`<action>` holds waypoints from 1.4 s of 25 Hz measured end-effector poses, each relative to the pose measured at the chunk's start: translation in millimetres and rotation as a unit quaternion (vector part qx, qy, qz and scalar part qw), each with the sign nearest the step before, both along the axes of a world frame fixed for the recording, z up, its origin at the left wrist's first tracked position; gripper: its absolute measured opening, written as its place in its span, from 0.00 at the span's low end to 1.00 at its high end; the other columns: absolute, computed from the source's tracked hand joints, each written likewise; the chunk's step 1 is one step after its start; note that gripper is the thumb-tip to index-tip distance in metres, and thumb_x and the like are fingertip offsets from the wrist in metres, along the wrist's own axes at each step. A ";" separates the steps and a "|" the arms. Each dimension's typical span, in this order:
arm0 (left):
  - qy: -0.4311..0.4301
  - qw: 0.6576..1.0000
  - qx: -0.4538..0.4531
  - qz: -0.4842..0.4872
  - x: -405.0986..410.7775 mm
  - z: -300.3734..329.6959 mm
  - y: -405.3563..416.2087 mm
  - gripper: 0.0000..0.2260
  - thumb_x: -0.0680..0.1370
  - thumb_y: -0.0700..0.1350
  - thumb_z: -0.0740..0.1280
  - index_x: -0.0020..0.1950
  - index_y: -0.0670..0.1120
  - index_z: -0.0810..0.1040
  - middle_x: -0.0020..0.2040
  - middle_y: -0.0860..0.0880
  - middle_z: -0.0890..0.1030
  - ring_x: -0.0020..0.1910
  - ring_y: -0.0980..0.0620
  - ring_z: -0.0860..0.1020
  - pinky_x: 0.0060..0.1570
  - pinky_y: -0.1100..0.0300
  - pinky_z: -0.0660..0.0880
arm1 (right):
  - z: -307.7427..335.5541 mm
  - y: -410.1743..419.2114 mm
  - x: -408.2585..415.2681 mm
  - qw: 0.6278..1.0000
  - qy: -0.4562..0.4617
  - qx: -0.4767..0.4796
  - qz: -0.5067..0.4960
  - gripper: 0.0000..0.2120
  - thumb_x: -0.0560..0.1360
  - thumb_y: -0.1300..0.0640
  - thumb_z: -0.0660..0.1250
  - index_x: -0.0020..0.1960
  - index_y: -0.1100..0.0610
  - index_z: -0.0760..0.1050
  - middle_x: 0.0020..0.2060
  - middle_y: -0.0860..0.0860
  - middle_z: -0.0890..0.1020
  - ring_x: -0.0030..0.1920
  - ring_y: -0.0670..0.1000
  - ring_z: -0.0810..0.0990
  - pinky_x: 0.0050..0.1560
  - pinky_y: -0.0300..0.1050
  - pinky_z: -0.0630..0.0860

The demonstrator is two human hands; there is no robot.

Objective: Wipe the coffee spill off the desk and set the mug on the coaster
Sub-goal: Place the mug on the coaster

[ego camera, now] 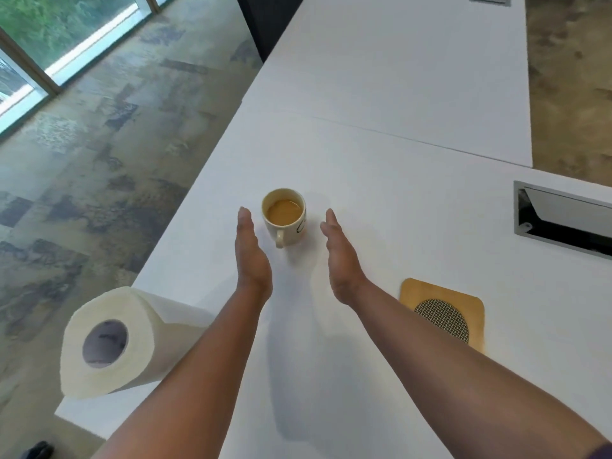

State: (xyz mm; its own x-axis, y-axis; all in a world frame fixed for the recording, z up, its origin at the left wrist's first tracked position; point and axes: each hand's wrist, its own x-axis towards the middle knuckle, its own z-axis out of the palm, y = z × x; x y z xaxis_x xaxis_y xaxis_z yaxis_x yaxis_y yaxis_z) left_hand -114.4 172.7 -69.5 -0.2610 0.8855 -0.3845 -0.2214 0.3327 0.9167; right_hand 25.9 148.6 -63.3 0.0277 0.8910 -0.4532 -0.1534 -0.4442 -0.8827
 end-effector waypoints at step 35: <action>-0.069 0.965 0.025 -0.254 152.5 22.6 -130.3 0.28 0.85 0.62 0.45 0.79 0.51 0.68 0.76 0.59 0.71 0.75 0.67 0.64 0.78 0.60 0.55 | 19.4 -143.3 125.6 0.988 -0.003 0.048 -0.146 0.24 0.86 0.53 0.48 0.82 0.50 0.54 0.80 0.47 0.61 0.80 0.47 0.55 0.80 0.56 0.52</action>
State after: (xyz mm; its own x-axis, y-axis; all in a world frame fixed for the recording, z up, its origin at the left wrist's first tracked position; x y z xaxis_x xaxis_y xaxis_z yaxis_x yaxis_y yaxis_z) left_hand 38.1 42.4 -46.8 0.2609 0.9039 -0.3389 -0.1617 0.3870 0.9078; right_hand 151.5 5.3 -43.9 0.2921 0.8838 -0.3655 -0.2577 -0.2953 -0.9200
